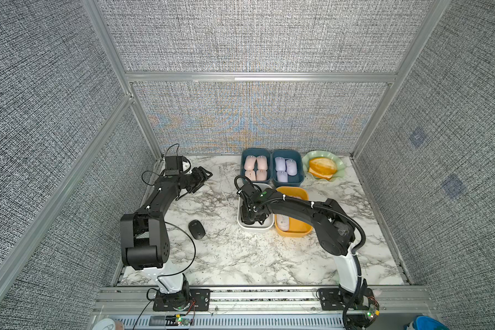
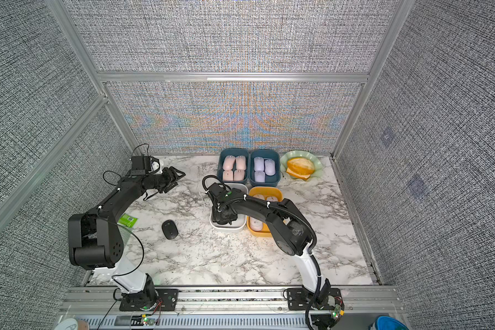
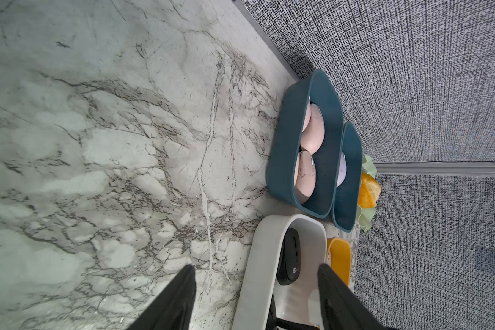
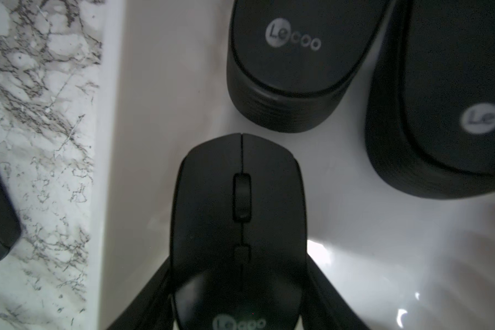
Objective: Place the mice by color into the storage box
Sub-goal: Place the mouse in the storage box.
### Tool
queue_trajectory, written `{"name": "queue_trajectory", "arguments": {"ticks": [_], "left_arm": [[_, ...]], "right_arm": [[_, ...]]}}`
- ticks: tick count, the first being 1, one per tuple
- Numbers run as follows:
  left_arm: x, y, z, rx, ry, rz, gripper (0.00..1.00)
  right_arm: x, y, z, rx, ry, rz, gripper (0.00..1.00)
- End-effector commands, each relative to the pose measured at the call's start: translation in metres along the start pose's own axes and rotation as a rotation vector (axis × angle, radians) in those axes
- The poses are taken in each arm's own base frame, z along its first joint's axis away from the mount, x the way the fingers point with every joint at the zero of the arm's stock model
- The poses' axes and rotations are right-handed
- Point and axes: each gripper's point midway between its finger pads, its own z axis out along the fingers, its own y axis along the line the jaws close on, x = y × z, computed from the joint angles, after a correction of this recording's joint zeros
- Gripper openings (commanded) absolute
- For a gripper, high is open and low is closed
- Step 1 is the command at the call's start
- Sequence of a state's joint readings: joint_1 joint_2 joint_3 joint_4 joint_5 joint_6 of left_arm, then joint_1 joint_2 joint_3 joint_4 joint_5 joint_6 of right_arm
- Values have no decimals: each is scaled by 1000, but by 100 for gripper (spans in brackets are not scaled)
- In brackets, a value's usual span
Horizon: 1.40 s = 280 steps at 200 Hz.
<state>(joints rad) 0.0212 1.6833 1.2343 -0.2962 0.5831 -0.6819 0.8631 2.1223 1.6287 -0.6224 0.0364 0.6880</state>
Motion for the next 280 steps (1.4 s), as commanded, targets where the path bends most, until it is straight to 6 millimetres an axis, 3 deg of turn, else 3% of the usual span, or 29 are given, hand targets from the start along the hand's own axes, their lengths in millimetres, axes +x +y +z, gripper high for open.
{"name": "queue_trajectory", "arguments": {"ticks": [1,32,70,141,169,209,255,280], "left_arm": [[-1,-5,-1,16,-1,12,69],[-1,-5,-1,20,2,8,69],[-2,-3,0,14,3,8,69],[-3,-3,-1,3,-3,17,69],[-5,-3,-4,-10,-18,25,69],[-16,5,-16,-90,-84,43,69],[-41,16,-66,-303,-290,107,69],[-18,16,-85,-282,-311,100,69]], "right_arm": [[-5,2,1,-18,-21,53,60],[-6,4,0,-27,-29,50,67],[-4,12,-2,-79,-28,48,68],[-9,19,-31,-148,-82,31,69],[-19,3,-51,-63,-161,-10,69],[-24,2,-87,-26,-253,-124,69],[-42,-26,-159,116,-445,-299,72],[-50,-46,-195,116,-536,-323,77]]}}
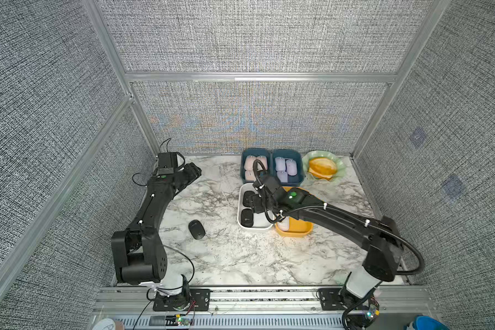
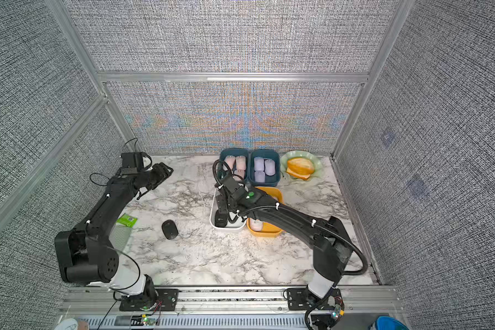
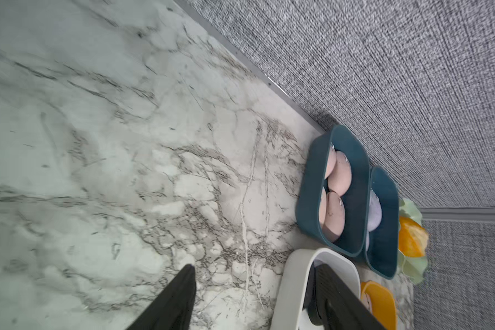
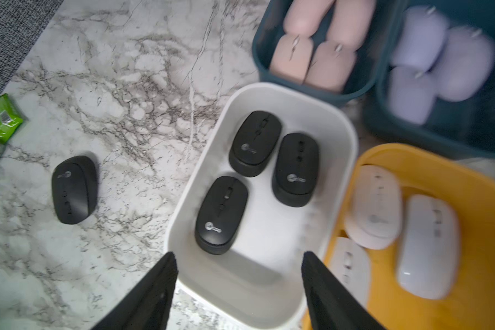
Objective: Place the mice by color into the storage box
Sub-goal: Place the mouse in the storage box, then adjust the mouse at the center of the board.
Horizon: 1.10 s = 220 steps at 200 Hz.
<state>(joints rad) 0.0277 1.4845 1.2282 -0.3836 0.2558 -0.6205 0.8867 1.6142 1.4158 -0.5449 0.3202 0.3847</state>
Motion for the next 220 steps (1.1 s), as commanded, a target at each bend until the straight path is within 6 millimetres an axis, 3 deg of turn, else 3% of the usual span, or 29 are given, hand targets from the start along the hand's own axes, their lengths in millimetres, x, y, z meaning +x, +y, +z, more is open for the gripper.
{"name": "queue_trajectory", "arguments": {"ticks": [1,35,75,102,157,185,190,220], "left_arm": [[12,18,-17,-69,-34,6,69],[72,49,-36,-85,10,-17,69],[135,88,-38,-118,76,-78,70],[155,102,-39,-143,107,-110,71],[194,123,-25,-162,188,-193,72],[211,124,-17,-128,247,-222,72],[212,125,-17,-129,252,-225,72],[220,120,-12,-61,253,-245,74]], "right_arm": [[-13,-27,-18,64,-72,-85,77],[-17,-48,-33,27,-187,-37,78],[16,-55,-4,-8,-142,6,78],[26,-53,1,-38,-108,37,78],[41,-76,4,46,-125,69,81],[39,-78,4,47,-150,90,82],[52,-81,9,59,-124,85,82],[55,-86,11,77,-129,96,83]]}}
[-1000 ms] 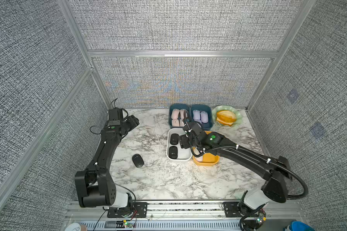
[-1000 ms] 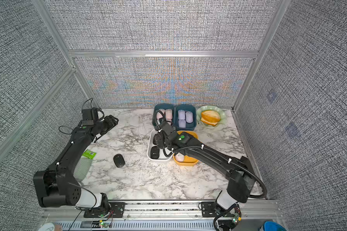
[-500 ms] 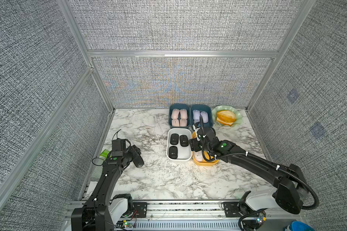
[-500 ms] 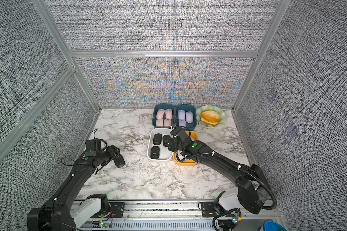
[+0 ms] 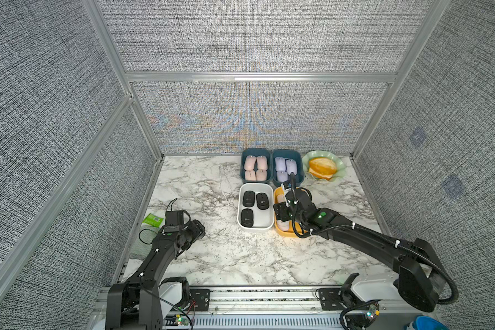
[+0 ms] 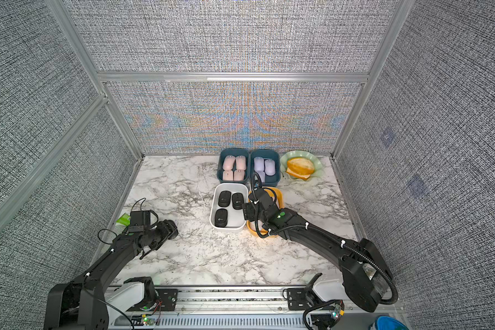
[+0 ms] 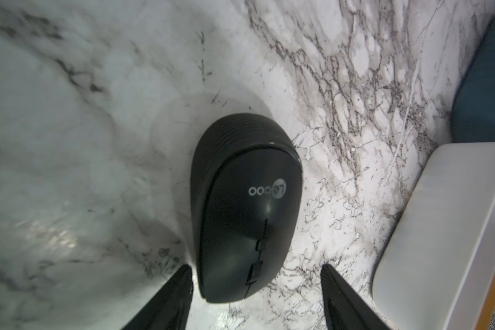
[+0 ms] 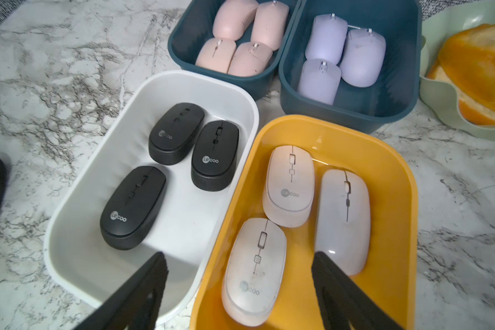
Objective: Place the mice by color into the storage box
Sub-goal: Adjust the mouse at the center of the board.
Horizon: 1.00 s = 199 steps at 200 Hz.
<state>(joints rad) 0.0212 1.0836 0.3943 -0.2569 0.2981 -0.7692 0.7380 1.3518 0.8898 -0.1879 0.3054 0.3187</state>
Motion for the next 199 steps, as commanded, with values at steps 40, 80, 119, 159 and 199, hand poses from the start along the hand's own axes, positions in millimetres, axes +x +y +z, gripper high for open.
{"name": "queue_trajectory", "arguments": {"ticks": [40,80,119,159,199], "left_arm": [[2,-33,8,183,9,3,75],[-6,-57,12,263,-20,18,75],[-18,-91,20,297,-29,94,75],[-50,-123,18,237,-42,214,72],[-108,-125,-4,-24,-175,301,75]], "right_arm": [[-6,-6,3,19,-48,41,83],[-3,-6,6,19,-41,44,83],[-1,-8,9,28,-34,40,83],[0,-11,10,42,-36,40,84],[0,-16,8,60,-49,41,83]]}}
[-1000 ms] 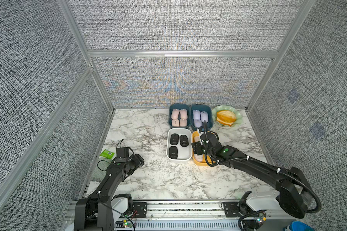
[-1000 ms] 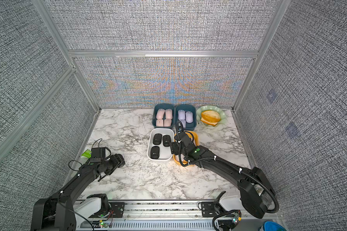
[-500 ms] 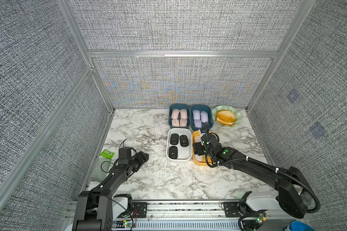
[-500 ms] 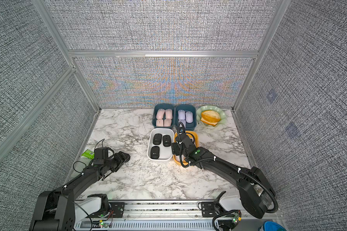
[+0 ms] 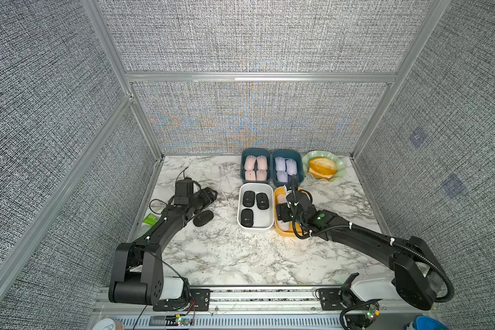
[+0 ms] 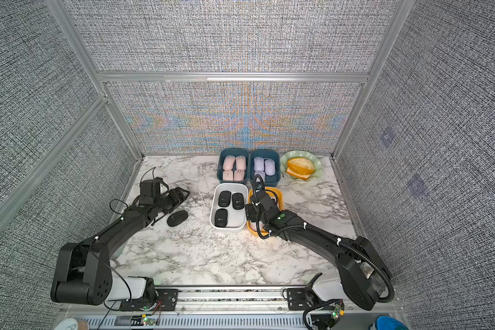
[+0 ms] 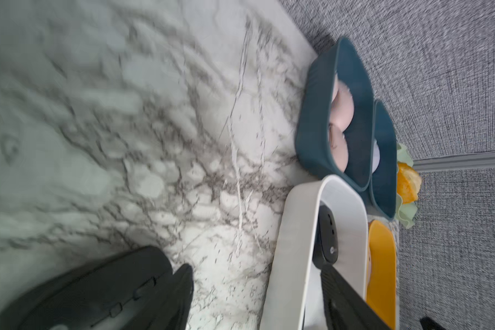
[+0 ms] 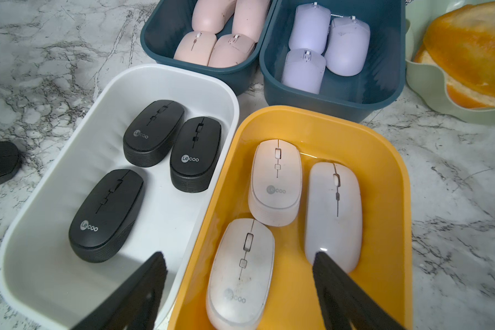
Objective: Place the mice by color into the storage box
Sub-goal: Adjust the mouse at the center of the board, then pick up the mouse from the center of the board.
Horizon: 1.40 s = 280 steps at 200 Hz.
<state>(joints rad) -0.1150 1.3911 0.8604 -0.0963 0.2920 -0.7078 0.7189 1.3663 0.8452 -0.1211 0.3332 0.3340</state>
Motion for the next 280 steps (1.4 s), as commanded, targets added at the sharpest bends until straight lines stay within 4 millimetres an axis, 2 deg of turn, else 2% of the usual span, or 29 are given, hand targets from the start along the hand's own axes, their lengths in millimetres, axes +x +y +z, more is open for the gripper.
{"name": "queue_trajectory", "arguments": {"ticks": [1,10,23,52,83,118,169,220,252,280], "left_arm": [[-6,40,-4,-269,22,71,75],[-10,49,1,-329,42,92,75],[-5,66,15,-405,122,115,76],[21,91,49,-406,320,53,73],[39,105,59,-403,371,3,73],[66,107,55,-366,425,-48,73],[99,110,28,-340,398,-81,73],[117,119,9,-427,403,-29,72],[126,127,2,-531,408,32,68],[133,127,-2,-613,418,109,67]], "right_arm": [[-6,-5,-2,21,-33,13,83],[-6,-7,-1,28,-33,15,84],[-5,-10,0,44,-32,25,85],[-3,-14,0,59,-36,41,87],[-4,-16,-4,58,-56,49,89],[-6,-16,-5,53,-62,54,90],[-4,-12,-4,29,-55,64,90],[-2,-8,-2,14,-43,63,90],[-3,-8,-3,7,-47,62,90],[-2,-7,-2,4,-39,61,90]]}}
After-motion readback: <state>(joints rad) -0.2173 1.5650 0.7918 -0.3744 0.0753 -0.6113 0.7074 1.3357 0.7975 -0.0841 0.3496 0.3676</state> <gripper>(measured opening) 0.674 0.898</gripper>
